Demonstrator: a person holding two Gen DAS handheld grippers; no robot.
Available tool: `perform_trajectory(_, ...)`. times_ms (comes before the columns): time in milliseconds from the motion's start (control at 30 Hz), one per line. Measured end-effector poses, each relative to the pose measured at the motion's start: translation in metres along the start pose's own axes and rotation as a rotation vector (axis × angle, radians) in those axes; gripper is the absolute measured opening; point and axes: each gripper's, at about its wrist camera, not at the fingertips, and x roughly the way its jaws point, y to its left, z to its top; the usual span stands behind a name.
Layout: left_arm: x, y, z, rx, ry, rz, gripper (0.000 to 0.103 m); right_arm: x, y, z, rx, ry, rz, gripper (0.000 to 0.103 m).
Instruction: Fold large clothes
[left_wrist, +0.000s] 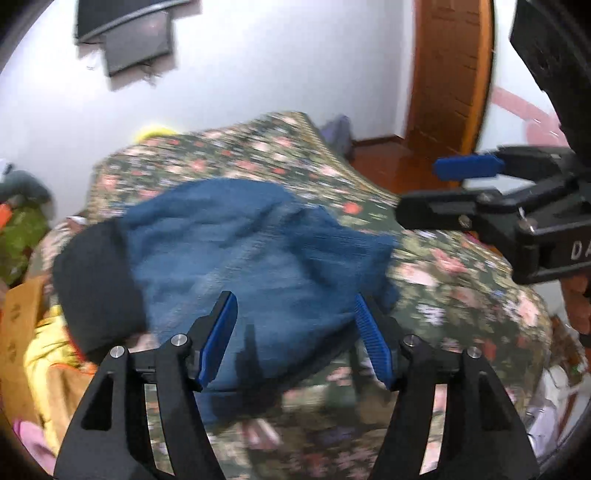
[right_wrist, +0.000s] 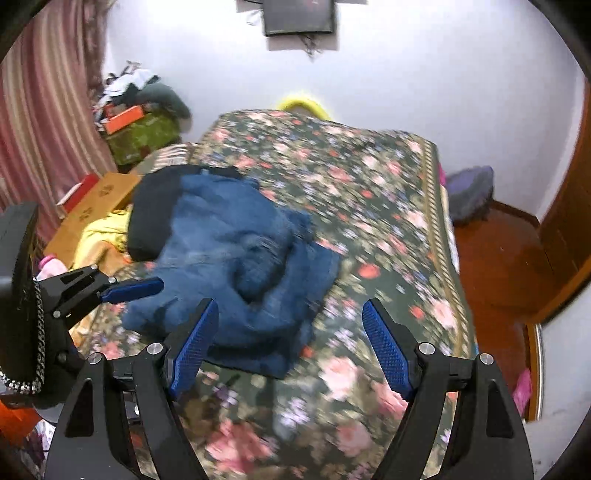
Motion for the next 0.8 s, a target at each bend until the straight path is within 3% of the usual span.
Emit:
perform_trajectory(100, -0.004, 0.024, -0.006, -0.026, -0.012, 0.119, 0.066, 0.012, 0.016, 0.002, -0.01, 0.02, 0.048, 0.077)
perform_trajectory(167, 0.001, 0.041, -0.011, -0.066, 0.012, 0.144, 0.067, 0.025, 0.026, 0.003, -0.016, 0.042, 0.063, 0.077)
perform_trajectory(300, 0.021, 0.072, -0.027, -0.165, 0.089, 0.151, 0.067, 0.048, 0.028, 0.002, -0.014, 0.083, 0.032, 0.077)
perform_trajectory(433, 0.047, 0.087, -0.044, -0.28, 0.161, 0.086, 0.067, 0.062, 0.01, -0.004, 0.037, 0.13, -0.039, 0.077)
perform_trajectory(500, 0.048, 0.088, -0.05, -0.31, 0.165, 0.067, 0.068, 0.065, -0.007, -0.01, 0.092, 0.159, -0.001, 0.077)
perform_trajectory(700, 0.047, 0.068, -0.062, -0.241, 0.122, 0.114, 0.068, 0.071, -0.038, -0.037, 0.218, 0.215, 0.066, 0.083)
perform_trajectory(800, 0.042, 0.068, -0.054, -0.18, 0.115, 0.133, 0.067, 0.069, -0.035, -0.033, 0.231, 0.224, 0.065, 0.083)
